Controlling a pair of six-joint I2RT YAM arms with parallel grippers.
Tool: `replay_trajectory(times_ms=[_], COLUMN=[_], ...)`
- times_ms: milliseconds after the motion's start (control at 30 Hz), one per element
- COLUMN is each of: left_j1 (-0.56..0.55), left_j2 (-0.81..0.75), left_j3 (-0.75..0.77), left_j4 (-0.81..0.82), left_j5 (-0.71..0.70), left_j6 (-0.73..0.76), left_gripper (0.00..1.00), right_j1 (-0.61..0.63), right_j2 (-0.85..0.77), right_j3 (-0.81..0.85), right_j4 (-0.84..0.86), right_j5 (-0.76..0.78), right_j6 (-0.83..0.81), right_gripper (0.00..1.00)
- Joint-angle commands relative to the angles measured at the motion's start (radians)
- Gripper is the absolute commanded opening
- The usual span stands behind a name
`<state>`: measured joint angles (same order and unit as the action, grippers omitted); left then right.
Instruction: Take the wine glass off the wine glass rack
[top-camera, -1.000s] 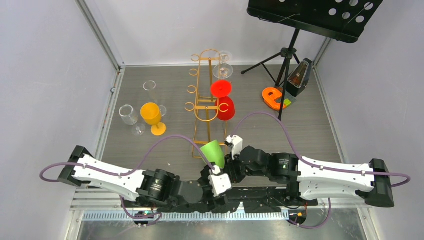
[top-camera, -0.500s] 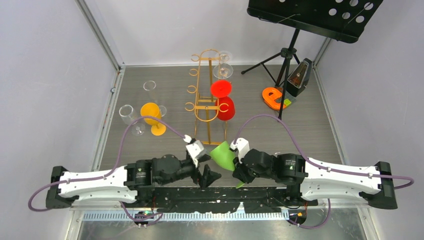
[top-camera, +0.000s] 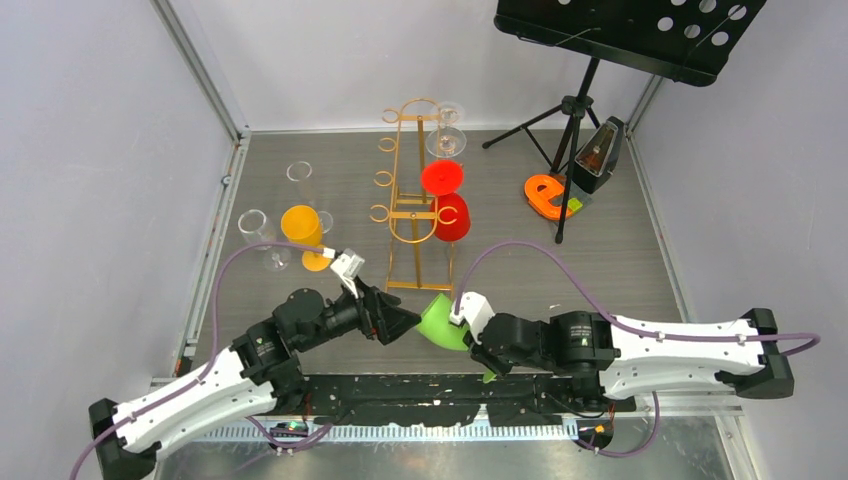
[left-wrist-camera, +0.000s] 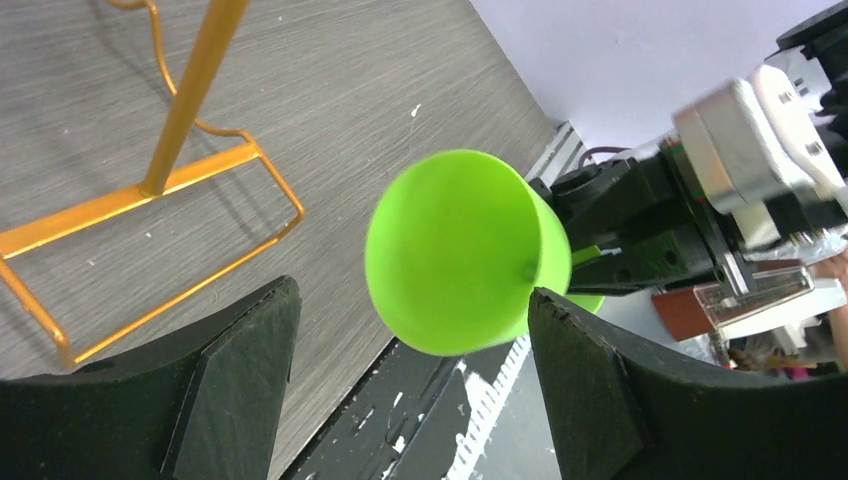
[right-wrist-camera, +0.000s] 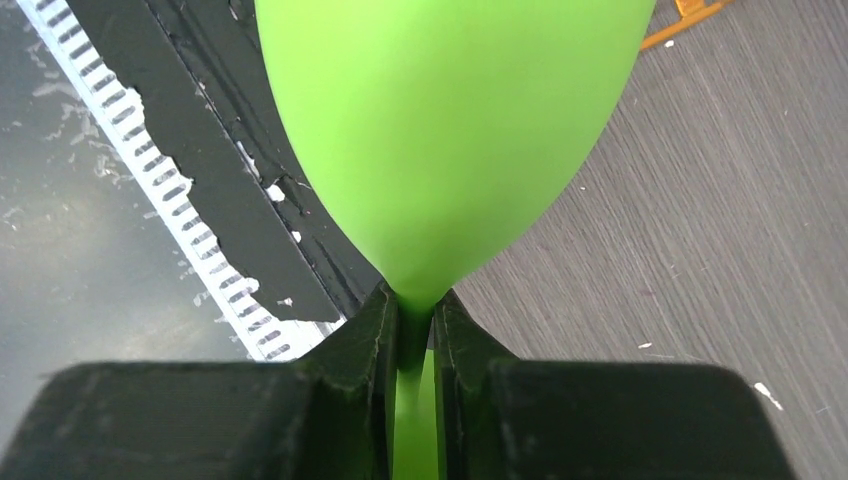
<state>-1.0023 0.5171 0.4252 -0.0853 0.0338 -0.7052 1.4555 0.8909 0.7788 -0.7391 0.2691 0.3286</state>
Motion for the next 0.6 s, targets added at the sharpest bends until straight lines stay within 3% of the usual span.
replay_trajectory(times_ms=[0, 267, 567], left_j1=[0.103, 0.273, 0.368], left_j2=[-0.036, -0.067, -0.053], left_j3=[-0.033, -0.104, -0.152], left_j4=[0.076, 0.119, 0.162], left_j5=[0.144, 0.339, 0.514], left_j6=[-0.131, -0.262, -0.347], left_gripper=[0.82, 0.78, 0.78], right_j1=[0.046, 0.142, 0.164], right_j2=[0.012, -0.008, 0.030], right_j3=[0.060, 0.081, 0.146], right_j4=[-0.006, 0.010, 0.030], right_j5=[0.064, 0.139, 0.213], right_j6=[-0.069, -0.136, -0.204], right_gripper=[0.06, 0.05, 0.06])
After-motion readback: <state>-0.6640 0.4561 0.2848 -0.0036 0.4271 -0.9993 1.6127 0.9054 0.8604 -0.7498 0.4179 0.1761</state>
